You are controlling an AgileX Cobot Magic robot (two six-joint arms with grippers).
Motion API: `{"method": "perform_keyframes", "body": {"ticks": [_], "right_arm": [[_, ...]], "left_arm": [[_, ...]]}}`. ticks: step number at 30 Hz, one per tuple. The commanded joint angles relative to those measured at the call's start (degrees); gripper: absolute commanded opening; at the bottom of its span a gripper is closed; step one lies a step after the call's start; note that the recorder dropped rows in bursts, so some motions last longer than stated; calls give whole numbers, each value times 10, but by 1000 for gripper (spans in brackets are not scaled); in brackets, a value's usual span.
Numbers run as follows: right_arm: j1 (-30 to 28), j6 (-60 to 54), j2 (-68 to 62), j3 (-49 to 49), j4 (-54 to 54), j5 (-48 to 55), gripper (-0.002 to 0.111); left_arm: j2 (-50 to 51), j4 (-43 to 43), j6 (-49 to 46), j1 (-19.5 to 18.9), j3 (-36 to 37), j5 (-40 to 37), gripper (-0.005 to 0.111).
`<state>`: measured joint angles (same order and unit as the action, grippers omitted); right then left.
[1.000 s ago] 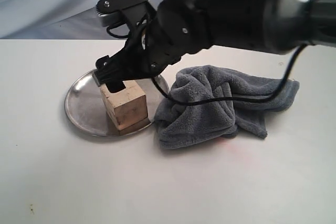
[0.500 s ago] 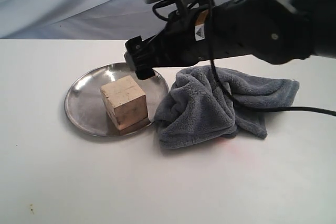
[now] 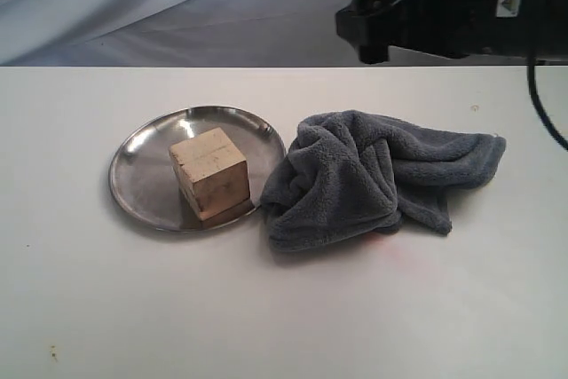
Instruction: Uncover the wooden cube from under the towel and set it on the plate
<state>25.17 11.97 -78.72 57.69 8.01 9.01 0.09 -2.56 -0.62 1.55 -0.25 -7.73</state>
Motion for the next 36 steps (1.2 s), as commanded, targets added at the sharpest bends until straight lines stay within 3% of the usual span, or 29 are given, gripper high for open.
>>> {"method": "perform_keyframes", "body": {"ticks": [1, 8, 13, 20, 25, 29, 36], "right_arm": [[-54, -2, 26, -18, 8, -9, 98], [-141, 0, 48, -19, -12, 6, 98], [-164, 0, 85, -19, -11, 26, 94], [-166, 0, 191, -65, -11, 0, 55], [-166, 0, 323, -185, -11, -61, 20], [-166, -1, 413, -260, 6, -66, 0], [-166, -102, 566, -338, 4, -63, 0]], "left_arm": [[-1, 0, 2, 0, 3, 1, 1], [-1, 0, 2, 0, 3, 1, 1], [-1, 0, 0, 0, 3, 1, 1], [-1, 0, 0, 0, 3, 1, 1], [-1, 0, 2, 0, 3, 1, 1], [-1, 0, 2, 0, 3, 1, 1], [-1, 0, 0, 0, 3, 1, 1]]}}
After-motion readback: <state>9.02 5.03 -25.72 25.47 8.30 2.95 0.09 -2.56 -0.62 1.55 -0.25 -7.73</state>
